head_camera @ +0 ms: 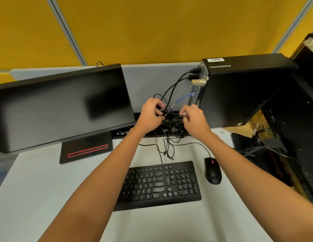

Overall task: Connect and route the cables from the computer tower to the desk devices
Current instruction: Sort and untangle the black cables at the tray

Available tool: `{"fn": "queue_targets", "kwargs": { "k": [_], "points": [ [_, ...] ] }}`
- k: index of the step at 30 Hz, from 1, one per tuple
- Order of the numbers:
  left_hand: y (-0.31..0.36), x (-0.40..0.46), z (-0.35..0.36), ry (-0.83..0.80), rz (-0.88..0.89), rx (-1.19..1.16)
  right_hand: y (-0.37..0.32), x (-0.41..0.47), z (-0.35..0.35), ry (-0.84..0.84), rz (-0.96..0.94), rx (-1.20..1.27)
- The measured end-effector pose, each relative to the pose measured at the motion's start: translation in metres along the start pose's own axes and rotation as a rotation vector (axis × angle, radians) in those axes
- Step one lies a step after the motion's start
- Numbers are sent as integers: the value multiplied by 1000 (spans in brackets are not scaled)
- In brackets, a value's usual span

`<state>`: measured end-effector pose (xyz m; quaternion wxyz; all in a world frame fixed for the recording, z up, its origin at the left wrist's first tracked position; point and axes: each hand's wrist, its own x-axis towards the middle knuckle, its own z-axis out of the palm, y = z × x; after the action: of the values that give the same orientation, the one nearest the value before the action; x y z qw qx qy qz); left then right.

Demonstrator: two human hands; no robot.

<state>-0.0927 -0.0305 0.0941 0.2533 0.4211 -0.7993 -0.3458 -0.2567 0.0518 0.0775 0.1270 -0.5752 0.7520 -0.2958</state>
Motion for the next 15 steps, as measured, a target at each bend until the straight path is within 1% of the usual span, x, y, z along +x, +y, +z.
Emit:
{"fn": "queue_targets", "kwargs": {
  "k": [2,4,6,7,8,9,10,11,13,14,15],
  "points": [
    [-13,-1,-13,50,-48,-15,23,-3,-3,62,144,78],
    [-21,-7,-20,54,-94,-75,43,-9,-7,144,294,177],
    [-27,-12,-17,100,-120,-76,56,-15,-7,222,399,201],
    [-30,-14,-14,149,-133,-57,59,-17,-7,231,429,188],
    [-32,-14,-11,193,-152,-52,58,-19,-8,190,443,159],
    [-33,-14,-10,215,-175,-51,53,-19,-8,113,438,115],
    [-32,-13,-9,211,-196,-36,45,-19,-6,34,401,55],
    [-28,-11,-7,187,-211,-2,34,-18,-6,0,337,-26],
    [-18,-7,-3,152,-215,67,4,-15,-7,36,89,-124],
    [-10,-6,-1,139,-204,71,-11,-14,-7,24,-70,-86],
    [-4,-4,0,126,-184,52,-24,-12,-7,-35,-189,24]
  ]
}}
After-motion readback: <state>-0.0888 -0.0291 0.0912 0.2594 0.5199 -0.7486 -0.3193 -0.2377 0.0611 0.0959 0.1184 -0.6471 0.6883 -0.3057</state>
